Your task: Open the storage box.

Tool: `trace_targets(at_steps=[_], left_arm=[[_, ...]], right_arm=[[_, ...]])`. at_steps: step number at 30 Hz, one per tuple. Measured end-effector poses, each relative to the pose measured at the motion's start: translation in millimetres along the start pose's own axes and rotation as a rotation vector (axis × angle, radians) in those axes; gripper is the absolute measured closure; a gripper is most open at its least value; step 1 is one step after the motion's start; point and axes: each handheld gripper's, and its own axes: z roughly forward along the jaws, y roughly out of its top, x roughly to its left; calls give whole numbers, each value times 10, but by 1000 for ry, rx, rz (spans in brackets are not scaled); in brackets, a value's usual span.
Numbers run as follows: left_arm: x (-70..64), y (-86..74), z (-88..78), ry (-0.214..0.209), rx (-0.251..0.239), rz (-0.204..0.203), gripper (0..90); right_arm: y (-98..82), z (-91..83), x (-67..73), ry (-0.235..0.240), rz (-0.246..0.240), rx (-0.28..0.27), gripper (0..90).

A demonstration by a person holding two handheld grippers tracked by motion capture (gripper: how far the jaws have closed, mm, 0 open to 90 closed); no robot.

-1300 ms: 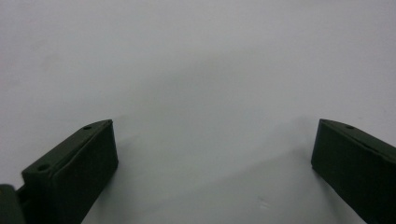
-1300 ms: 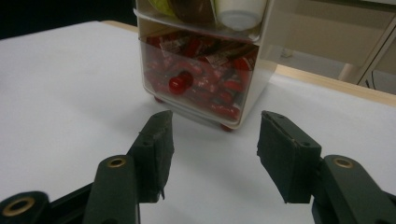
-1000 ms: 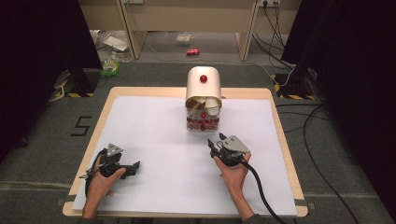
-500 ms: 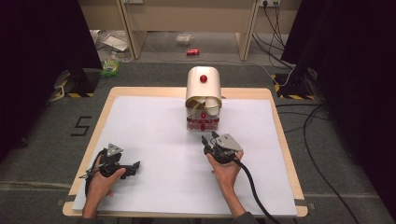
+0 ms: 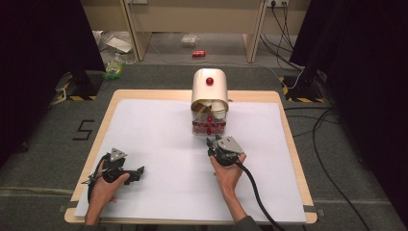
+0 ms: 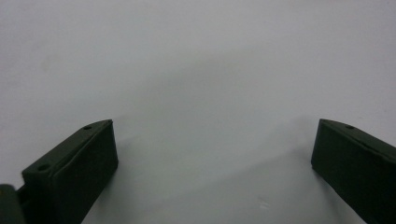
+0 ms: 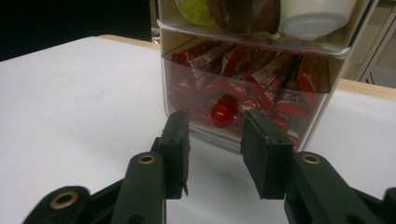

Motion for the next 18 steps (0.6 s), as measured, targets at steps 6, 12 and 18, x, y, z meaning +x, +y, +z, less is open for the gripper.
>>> trace_targets(at_steps=[6, 12, 18], left_arm=[[0, 0, 0, 0, 0, 0, 0], [0, 0, 0, 0, 0, 0, 0], [0, 0, 0, 0, 0, 0, 0]], right_arm=[[-13, 99, 66, -13, 13, 9, 657], [-13, 185, 93, -56, 20, 4, 676], [-13, 264, 119, -86, 35, 24, 685]])
